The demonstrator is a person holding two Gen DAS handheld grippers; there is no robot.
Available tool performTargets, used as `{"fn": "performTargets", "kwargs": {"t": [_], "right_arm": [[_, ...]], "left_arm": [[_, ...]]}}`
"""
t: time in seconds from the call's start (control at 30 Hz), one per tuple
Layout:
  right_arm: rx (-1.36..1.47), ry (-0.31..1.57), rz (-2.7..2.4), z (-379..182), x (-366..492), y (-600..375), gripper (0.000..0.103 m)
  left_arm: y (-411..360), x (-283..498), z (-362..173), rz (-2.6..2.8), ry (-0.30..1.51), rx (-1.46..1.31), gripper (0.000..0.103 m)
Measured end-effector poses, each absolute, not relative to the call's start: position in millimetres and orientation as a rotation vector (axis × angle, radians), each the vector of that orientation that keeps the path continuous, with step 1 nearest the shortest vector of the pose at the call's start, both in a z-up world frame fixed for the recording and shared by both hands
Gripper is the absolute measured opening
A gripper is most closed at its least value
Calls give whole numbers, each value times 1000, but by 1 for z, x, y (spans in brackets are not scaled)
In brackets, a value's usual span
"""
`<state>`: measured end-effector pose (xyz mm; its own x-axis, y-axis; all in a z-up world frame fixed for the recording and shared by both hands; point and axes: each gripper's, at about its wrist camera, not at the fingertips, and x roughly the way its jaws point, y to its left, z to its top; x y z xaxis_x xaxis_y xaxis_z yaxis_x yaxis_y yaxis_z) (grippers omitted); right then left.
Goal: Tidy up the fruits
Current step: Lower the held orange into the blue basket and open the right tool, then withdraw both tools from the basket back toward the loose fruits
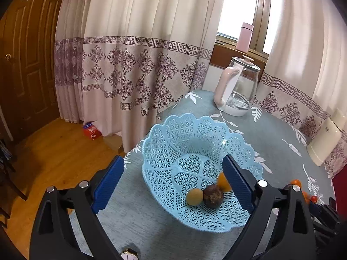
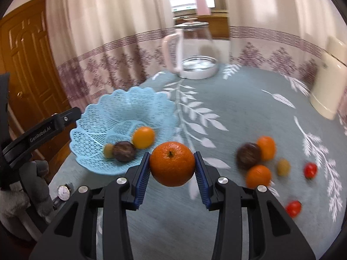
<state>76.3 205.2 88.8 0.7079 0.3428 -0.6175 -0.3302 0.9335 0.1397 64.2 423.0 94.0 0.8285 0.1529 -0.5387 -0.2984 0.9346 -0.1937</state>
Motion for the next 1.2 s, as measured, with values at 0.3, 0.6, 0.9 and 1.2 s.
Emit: {"fn": "performTargets", "kwargs": {"t": [0.3, 0.6, 0.9, 1.2], "right_arm": [[-20, 727, 440, 83, 101, 250, 40], [-31, 753, 433, 71, 115, 261, 42], [7, 740, 415, 74, 112, 251, 55], [58, 721, 394, 79, 102, 236, 64]], "left_arm": [[432, 61, 98, 249, 532, -300, 94], [434, 66, 95, 252, 547, -313, 95], [433, 66, 93, 250, 547, -313, 97], [431, 65, 95, 248, 534, -321, 100]]}}
